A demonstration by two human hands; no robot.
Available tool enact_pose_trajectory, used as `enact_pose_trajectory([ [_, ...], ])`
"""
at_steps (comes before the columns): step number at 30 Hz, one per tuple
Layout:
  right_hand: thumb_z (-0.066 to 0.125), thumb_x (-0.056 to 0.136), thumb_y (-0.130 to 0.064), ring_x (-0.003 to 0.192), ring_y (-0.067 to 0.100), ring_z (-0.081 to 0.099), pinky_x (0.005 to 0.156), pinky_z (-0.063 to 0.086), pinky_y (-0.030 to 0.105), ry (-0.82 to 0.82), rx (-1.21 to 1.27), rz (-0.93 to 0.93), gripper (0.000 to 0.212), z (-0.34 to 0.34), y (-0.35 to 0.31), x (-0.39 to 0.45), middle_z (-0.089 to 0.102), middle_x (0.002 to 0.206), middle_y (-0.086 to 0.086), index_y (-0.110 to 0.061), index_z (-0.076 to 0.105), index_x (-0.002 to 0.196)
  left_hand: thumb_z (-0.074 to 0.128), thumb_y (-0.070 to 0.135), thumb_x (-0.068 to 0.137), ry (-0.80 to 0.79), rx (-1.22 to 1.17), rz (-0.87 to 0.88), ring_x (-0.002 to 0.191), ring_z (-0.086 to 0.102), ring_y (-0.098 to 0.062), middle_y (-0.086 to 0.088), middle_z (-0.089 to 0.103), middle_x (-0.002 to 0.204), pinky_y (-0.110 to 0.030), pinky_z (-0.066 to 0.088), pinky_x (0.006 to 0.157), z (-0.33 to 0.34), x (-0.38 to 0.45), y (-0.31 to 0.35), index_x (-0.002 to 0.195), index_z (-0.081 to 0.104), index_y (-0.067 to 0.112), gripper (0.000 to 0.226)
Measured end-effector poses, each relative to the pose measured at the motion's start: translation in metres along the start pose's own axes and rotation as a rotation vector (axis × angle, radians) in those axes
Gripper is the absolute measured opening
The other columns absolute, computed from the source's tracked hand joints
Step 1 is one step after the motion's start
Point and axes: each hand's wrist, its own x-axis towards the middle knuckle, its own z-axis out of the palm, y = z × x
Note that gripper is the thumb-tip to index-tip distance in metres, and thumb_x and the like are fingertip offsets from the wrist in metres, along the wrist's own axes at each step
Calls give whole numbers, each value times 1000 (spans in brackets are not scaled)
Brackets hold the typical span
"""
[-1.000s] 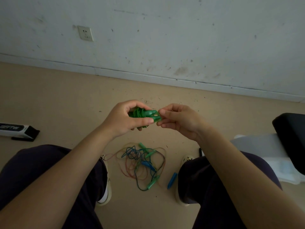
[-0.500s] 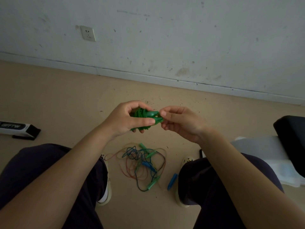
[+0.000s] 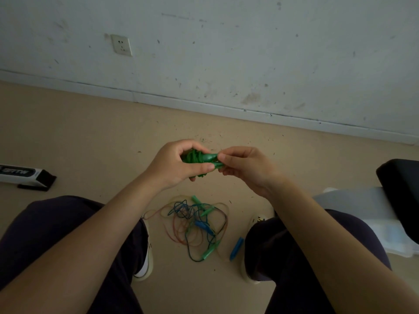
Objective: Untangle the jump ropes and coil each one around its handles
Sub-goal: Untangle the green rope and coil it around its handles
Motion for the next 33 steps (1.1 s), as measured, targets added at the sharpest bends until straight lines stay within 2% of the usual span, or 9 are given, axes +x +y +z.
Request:
enact_pose_trajectory([
  [4,63,90,0,79,19,68,73,57,24,82,-97,-35,13,2,0,2,72,91,13,-1,73,98,87,20,73,44,38,20,57,66,-11,2,74,74,-25,54,55,7,0,-7,93,72,27,26],
  [8,64,91,-4,80,26,71,76,60,32,88,-176,-59,14,2,-3,1,73,92,19,-5,68,104,87,16,74,70,22,36,55,66,-8,3,73,71,-21,51,51,8,1,-7,94,72,22,26],
  [11,68,89,-6,78,27,72,76,61,36,138,-140,-36,19,2,-4,1,72,90,22,-2,60,106,86,17,74,78,33,37,55,66,-8,3,72,73,-17,48,49,7,1,-5,97,72,18,26],
  [14,69,88,-6,76,22,72,73,61,32,142,-89,-10,13,3,-4,-1,73,86,15,1,64,97,87,17,73,86,35,55,57,66,-8,2,71,77,-18,49,51,8,2,-4,96,72,16,27],
  [18,68,87,-2,74,22,70,74,61,31,141,52,-10,6,5,-5,-1,71,84,15,1,67,92,87,18,72,101,12,70,57,67,-11,-1,72,79,-20,50,51,8,2,-5,93,72,21,26],
  [22,67,88,-4,77,21,69,75,60,28,122,68,-12,4,5,-5,-1,71,84,13,0,67,86,87,20,71,117,-13,80,55,67,-14,-2,73,78,-19,49,50,7,0,-3,90,70,25,26],
  [28,65,88,-4,77,20,68,75,59,27,91,110,-20,6,4,-6,0,70,84,14,1,67,84,86,16,72,105,-28,78,53,65,-8,4,71,74,-15,46,48,7,0,1,89,70,24,25],
  [33,61,91,-5,75,15,68,72,56,23,45,144,10,9,3,-6,-1,70,82,9,-1,67,86,83,36,66,81,-41,68,57,69,-14,4,73,76,-17,47,49,4,0,1,93,70,26,31],
])
